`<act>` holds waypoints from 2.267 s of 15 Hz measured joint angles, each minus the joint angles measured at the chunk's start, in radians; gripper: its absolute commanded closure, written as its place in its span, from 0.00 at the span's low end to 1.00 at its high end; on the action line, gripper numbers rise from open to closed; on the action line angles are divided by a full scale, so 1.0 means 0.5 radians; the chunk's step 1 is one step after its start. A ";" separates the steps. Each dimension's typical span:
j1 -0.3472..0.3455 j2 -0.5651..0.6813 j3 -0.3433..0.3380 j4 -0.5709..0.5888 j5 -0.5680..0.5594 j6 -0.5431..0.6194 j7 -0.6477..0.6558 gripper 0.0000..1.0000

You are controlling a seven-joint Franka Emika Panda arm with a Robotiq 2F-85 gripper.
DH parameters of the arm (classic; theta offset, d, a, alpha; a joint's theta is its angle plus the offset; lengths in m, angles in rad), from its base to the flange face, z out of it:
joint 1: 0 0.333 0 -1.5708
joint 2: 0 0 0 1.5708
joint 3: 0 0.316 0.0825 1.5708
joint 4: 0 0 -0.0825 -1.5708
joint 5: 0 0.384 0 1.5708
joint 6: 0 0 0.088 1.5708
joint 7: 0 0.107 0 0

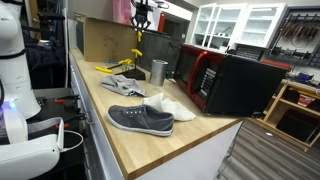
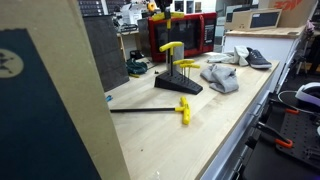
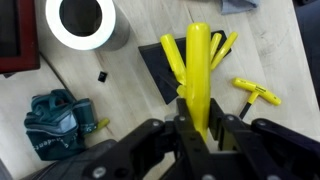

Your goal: Remove the largest tool on the rack and place it on the table

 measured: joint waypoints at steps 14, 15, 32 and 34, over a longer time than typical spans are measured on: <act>0.041 -0.237 -0.006 -0.123 -0.522 -0.301 0.567 0.94; 0.041 -0.257 -0.008 -0.155 -0.537 -0.348 0.591 0.94; -0.030 -0.386 -0.053 -0.990 -1.206 -0.679 0.681 0.94; -0.020 -0.357 -0.043 -1.018 -1.347 -0.590 0.682 0.94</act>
